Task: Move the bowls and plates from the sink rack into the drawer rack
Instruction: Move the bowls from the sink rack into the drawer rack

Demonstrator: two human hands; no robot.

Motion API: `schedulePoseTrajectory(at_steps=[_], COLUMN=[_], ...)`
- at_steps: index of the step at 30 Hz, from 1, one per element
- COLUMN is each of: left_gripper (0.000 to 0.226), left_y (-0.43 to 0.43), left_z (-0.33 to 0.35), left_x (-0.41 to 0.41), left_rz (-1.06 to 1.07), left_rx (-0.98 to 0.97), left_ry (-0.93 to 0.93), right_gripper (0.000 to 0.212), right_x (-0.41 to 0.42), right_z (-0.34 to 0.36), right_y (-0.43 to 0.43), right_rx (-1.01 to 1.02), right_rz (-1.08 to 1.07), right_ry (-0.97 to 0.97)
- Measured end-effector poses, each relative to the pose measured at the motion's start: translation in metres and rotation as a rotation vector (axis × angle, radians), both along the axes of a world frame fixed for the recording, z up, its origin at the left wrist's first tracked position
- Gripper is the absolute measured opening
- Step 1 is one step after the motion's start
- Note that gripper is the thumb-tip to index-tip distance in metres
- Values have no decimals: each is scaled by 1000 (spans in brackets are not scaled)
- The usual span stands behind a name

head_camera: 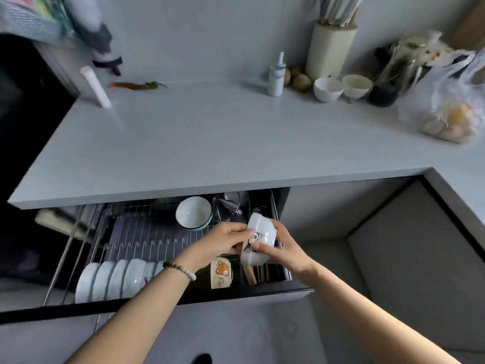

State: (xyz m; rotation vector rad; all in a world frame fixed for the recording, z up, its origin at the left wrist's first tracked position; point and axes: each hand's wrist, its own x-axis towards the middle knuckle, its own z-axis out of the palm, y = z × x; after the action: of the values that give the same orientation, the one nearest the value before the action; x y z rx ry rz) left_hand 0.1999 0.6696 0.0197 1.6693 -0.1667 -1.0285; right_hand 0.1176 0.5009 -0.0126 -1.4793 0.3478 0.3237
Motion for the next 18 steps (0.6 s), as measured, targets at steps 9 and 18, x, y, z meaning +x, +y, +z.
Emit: schedulePoseTrajectory(at_steps=[9, 18], left_gripper=[28, 31], left_y=[129, 163], left_z=[-86, -171], left_x=[61, 68], left_rz=[66, 153], left_rx=[118, 182], left_ry=[159, 290], right_gripper=[46, 45], right_x=[72, 89], right_z=[-74, -145], right_y=[114, 136], right_rx=[6, 26], right_rz=[218, 193], right_ry=[217, 444])
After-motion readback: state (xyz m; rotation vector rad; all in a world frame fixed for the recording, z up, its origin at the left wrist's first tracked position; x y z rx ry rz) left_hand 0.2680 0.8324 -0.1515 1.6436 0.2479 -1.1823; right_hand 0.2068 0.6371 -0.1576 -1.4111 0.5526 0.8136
